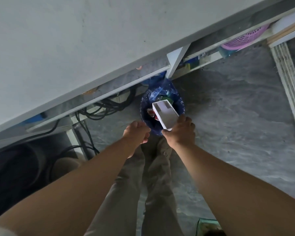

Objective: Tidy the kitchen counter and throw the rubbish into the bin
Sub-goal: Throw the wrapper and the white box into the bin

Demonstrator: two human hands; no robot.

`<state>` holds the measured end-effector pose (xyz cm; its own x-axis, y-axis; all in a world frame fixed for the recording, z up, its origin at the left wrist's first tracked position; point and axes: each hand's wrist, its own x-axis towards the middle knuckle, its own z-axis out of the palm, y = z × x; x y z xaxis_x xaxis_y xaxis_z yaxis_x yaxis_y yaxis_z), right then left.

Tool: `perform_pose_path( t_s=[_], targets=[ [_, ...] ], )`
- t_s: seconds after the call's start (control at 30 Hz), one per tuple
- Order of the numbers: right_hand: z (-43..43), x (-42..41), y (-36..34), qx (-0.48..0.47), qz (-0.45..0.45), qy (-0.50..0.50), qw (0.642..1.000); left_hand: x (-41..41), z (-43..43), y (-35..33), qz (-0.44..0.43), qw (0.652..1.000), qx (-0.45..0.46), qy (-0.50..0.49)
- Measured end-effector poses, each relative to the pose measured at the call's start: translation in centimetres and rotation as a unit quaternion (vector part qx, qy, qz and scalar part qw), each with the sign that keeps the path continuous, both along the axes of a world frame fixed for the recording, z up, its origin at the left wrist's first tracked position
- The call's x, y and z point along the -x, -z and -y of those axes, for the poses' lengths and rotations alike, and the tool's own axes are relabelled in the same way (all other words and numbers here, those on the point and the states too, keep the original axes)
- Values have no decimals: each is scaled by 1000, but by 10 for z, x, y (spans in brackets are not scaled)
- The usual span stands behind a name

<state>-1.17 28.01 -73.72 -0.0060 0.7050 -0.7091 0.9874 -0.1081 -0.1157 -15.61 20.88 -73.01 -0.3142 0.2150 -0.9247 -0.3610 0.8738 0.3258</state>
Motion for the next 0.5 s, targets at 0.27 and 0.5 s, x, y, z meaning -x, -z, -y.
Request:
perform_pose_path(
  t_s=[0.27,0.5],
  targets=[
    [-7,1,-9,-3,-28,-20,999,15,5,-3,-6,1000,15,14],
    [5,4,-46,12,-49,-48,998,15,2,-43,-12,1000,0,21]
  ],
)
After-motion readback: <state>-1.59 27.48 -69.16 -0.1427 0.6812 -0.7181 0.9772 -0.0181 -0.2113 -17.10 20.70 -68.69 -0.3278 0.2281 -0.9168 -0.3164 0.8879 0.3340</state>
